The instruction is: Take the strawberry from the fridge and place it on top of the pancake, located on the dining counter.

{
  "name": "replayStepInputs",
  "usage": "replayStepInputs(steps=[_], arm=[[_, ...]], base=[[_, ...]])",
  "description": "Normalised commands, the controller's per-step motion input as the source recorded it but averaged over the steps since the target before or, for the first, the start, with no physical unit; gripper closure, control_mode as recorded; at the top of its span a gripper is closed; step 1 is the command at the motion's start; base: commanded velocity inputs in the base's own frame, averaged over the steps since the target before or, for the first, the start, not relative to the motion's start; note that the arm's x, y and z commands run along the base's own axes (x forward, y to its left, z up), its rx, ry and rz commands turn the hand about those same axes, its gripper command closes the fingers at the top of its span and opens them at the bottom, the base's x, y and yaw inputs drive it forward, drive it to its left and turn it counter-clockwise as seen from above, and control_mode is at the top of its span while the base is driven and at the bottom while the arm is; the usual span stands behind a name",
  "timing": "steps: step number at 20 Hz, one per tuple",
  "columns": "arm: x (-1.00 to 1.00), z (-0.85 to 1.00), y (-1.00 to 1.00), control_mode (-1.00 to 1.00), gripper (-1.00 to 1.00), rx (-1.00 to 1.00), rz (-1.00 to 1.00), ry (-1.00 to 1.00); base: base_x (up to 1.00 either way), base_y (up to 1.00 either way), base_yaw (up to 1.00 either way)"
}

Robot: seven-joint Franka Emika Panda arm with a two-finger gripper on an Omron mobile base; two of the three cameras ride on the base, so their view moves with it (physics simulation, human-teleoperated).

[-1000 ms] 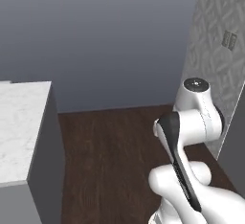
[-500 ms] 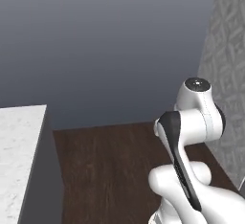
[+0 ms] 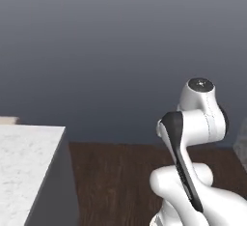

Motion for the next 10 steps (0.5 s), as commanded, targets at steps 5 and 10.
replayStepInputs(steps=[5, 10], arm=[[0.00, 0.00, 0.00, 1.00, 1.00, 0.00, 0.00, 0.00], [0.00, 0.00, 0.00, 1.00, 1.00, 0.00, 0.00, 0.00]], base=[[1.00, 0.00, 0.78], [1.00, 0.00, 0.85]])
